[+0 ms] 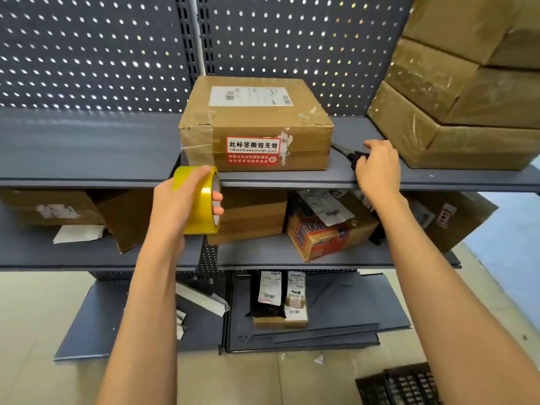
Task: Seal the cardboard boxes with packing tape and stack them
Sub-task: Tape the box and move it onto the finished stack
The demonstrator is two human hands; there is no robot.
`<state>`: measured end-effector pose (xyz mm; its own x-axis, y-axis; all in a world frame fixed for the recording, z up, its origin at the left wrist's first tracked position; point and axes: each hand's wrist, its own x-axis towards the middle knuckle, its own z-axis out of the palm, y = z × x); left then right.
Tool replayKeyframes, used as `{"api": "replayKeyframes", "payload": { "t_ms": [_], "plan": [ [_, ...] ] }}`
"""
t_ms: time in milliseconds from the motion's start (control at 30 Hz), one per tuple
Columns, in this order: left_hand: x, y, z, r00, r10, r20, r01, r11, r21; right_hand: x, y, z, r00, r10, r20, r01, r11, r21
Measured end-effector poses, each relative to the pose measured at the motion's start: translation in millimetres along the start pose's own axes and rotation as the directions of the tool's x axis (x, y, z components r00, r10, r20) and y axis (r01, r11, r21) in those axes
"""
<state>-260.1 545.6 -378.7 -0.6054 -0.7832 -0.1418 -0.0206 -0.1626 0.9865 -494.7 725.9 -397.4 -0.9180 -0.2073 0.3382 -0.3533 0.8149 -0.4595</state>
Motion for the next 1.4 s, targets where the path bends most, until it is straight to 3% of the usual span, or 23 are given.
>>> {"api": "replayKeyframes", "payload": {
  "t_ms": [267, 500, 700, 800, 867, 933, 1100, 1400],
  "plan": [
    [1, -1, 2, 0.998, 0.012, -0.059, -0.009, 0.999, 0.048, 24, 3, 0, 0.971, 0.135, 0.195, -0.114, 0.986, -0.118],
    [1, -2, 3, 0.997, 0.022, -0.074, -0.017, 0.998, 0.063, 10, -1, 9, 0.993, 0.104, 0.060, -0.084, 0.957, -0.279],
    [1, -3, 1, 0.998, 0.029, -0.060, -0.025, 0.998, 0.056, 1, -4, 0, 0.986, 0.160, 0.040, -0.152, 0.977, -0.151],
    [2, -4, 1, 0.998, 0.030, -0.048, -0.028, 0.999, 0.046, -7, -8, -14, 0.985, 0.170, -0.025, -0.166, 0.980, 0.105],
    [2, -6, 0, 0.998, 0.033, -0.045, -0.032, 0.999, 0.030, -12, -18, -23, 0.993, 0.118, -0.009, -0.104, 0.908, 0.405],
    [1, -7, -1, 0.999, 0.034, -0.034, -0.034, 0.999, 0.019, -22, -34, -34, 1.000, -0.010, -0.007, 0.012, 0.810, 0.586],
    [0, -8, -2, 1.000, 0.026, 0.010, -0.026, 1.000, -0.005, -60, -80, -41, 0.913, -0.392, 0.112, 0.277, 0.798, 0.534],
    [1, -9, -3, 1.000, 0.010, 0.026, -0.009, 1.000, -0.019, -77, -76, -36, 0.820, -0.425, 0.384, 0.261, 0.874, 0.410]
  ]
}}
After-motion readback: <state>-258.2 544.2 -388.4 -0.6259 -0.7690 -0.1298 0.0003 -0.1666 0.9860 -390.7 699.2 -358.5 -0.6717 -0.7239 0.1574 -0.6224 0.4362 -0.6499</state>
